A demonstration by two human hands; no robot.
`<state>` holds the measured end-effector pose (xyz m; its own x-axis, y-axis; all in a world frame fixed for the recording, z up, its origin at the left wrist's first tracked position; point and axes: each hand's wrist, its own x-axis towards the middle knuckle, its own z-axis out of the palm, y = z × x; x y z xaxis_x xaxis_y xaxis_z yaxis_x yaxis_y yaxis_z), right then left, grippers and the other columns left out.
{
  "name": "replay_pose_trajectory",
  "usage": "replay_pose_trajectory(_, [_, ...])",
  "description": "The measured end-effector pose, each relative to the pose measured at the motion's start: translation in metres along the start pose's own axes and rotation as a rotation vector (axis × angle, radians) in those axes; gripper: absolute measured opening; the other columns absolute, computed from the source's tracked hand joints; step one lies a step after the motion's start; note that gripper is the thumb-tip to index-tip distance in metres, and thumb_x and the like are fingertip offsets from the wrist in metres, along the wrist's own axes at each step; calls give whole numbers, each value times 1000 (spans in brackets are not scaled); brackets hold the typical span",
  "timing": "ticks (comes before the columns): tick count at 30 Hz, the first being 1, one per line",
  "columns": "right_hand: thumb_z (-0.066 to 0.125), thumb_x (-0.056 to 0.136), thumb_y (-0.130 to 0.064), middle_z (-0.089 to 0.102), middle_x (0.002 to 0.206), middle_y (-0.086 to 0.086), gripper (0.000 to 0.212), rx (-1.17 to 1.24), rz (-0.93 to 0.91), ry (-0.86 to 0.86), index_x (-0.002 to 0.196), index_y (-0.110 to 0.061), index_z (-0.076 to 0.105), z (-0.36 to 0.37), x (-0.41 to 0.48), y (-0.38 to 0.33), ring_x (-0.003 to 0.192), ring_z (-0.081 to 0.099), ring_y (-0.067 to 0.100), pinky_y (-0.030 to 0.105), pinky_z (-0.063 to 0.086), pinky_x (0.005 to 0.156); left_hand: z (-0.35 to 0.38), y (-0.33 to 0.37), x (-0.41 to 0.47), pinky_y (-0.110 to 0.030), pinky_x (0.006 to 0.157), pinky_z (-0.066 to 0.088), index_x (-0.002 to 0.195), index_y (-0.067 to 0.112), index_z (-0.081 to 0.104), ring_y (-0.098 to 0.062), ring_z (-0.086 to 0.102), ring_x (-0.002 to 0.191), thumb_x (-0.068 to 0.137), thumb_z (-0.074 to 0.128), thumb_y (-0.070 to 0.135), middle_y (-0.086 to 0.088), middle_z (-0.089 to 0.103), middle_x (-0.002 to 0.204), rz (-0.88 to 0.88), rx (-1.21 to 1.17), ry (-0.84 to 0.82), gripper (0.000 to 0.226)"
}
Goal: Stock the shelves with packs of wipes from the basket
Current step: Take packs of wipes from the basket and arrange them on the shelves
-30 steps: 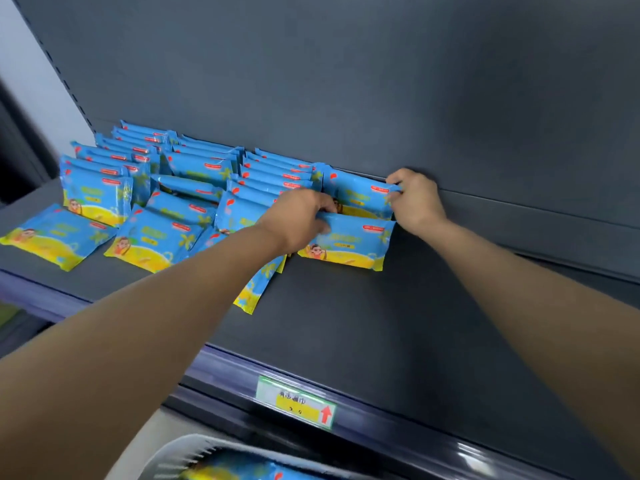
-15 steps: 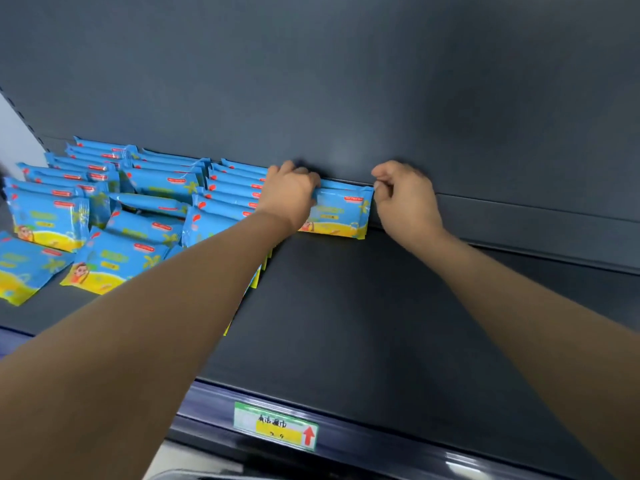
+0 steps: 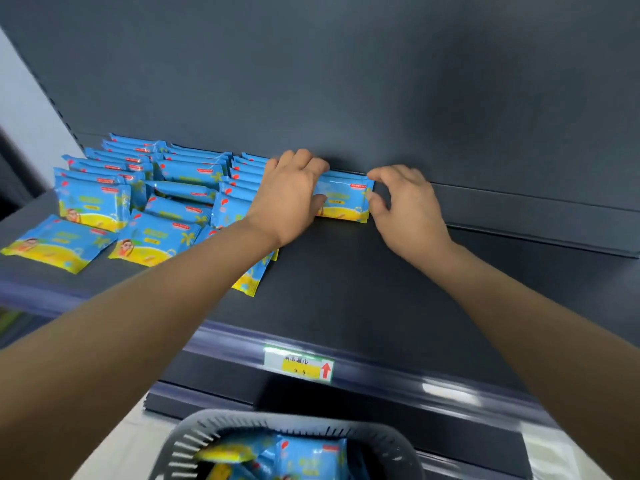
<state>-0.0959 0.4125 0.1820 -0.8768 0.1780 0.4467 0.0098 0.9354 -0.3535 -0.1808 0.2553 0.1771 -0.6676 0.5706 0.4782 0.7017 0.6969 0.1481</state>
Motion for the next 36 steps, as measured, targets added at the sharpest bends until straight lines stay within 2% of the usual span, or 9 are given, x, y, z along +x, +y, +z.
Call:
replay_pose_trajectory(4, [52,90,-17,56,124,6,33,-50,-87,42,123,-11,55,-18,-29,-28,115,46,27,35,31,95,-47,15,-42,-32,91,27,119,7,55,-32,48,105,82,65,18,-12,55,116,74,-36,96,40])
replay_pose_trajectory(9, [55,88,-17,56,124,8,34,-90,-170,124,121,-9,57,-43,-77,-64,117,46,29,37,33,91,-92,31,-100,-37,92,30,116,2,57,-36,52,104,81,65,16,-16,57,114,163,-44,140,38])
replay_pose_trajectory(13, [53,87,-19,58,123,10,33,-88,-180,131,118,-8,59,-47,-127,-82,116,47,31,35,33,90,-97,40,-157,-38,93,31,114,2,58,-36,53,108,77,66,20,-17,58,114,207,-103,67,42])
replay_pose_trajectory(19, [55,87,-19,57,123,9,33,-38,-85,-3,118,-8,58,-15,-208,-84,118,46,29,38,33,92,-54,50,-251,-44,93,36,111,2,61,-37,54,109,74,70,16,-18,60,114,168,-217,-139,40])
replay_pose_trajectory(23, [53,91,-18,56,126,8,33,-47,-38,-260,123,-10,55,25,-262,-75,120,44,26,37,34,98,-10,40,-308,-35,98,26,120,12,56,-28,46,116,83,65,22,-8,56,120,60,-247,-361,40])
replay_pose_trajectory(26, [51,92,-20,53,131,10,38,-69,0,-611,128,-11,51,61,-300,-66,122,43,28,37,33,102,21,31,-348,-36,99,32,122,13,56,-27,49,116,83,66,24,-7,56,121,18,-225,-587,41])
replay_pose_trajectory(30, [52,91,-26,52,123,16,40,-175,48,-1024,127,-10,49,103,-342,-53,115,45,33,41,43,93,53,20,-387,-35,98,40,121,16,56,-24,52,114,82,68,27,-4,56,124,-86,-245,-876,42])
replay_pose_trajectory(34, [59,89,-33,43,137,13,59,-226,81,-1191,141,-15,37,128,-367,-42,116,48,31,38,48,91,75,15,-411,-36,94,44,125,15,52,-25,51,114,79,72,26,-5,53,130,-159,-192,-1220,51])
replay_pose_trajectory(36, [62,87,-33,37,141,13,69,-264,80,-1217,145,-17,29,136,-372,-39,120,45,33,40,47,94,81,11,-419,-32,86,45,122,13,54,-26,53,109,77,74,20,-7,55,125,-172,-166,-1321,50])
